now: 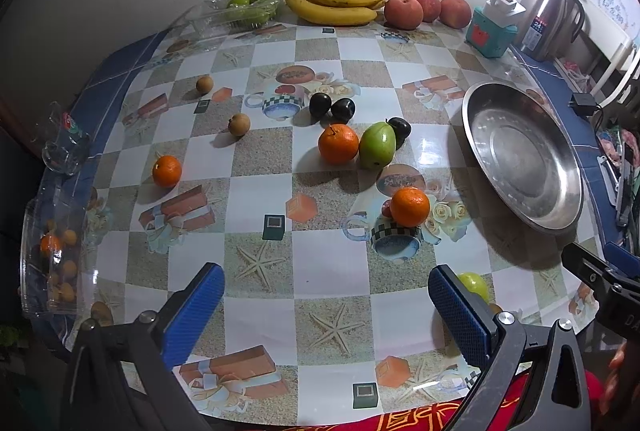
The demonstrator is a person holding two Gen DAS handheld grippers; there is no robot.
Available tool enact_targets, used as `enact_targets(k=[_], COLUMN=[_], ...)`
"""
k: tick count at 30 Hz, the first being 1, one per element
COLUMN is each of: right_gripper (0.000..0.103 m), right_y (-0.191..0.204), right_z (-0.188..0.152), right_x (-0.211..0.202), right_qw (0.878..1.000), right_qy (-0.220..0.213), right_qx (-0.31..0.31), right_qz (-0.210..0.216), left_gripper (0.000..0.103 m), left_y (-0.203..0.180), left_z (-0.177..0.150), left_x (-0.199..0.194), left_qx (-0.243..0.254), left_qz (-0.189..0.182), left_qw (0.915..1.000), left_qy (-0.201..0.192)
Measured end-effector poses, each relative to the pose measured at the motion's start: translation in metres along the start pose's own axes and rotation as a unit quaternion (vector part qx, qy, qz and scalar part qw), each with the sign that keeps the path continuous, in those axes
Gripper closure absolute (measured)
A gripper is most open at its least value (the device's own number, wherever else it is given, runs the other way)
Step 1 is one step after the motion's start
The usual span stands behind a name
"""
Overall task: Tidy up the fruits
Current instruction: 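Move the right tool toward the green apple on the table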
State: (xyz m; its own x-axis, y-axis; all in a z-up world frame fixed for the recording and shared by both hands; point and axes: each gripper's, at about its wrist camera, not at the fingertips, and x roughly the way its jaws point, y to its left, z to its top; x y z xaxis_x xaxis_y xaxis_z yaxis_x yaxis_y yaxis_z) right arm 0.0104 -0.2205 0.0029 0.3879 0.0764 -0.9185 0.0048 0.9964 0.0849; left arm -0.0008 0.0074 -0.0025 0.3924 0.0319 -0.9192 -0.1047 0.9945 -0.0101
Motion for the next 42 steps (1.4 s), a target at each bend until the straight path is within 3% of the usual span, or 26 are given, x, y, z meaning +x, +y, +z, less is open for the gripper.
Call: enact_targets(k=[42], right_gripper=[0.002], right_y=[0.0009], right_z=[-0.0008], right_x=[0.0008], right_qw=[1.0], right_qy=[0.0], right_qx=[-0.001], right_qz=[-0.001], left_gripper=[0.0], left_y=[0.0066], left_z=[-0.0018], left_x=[0.0046], left_qx=[-0.002], left_qz=[0.004], left_qw=[1.0], left_qy=[0.008])
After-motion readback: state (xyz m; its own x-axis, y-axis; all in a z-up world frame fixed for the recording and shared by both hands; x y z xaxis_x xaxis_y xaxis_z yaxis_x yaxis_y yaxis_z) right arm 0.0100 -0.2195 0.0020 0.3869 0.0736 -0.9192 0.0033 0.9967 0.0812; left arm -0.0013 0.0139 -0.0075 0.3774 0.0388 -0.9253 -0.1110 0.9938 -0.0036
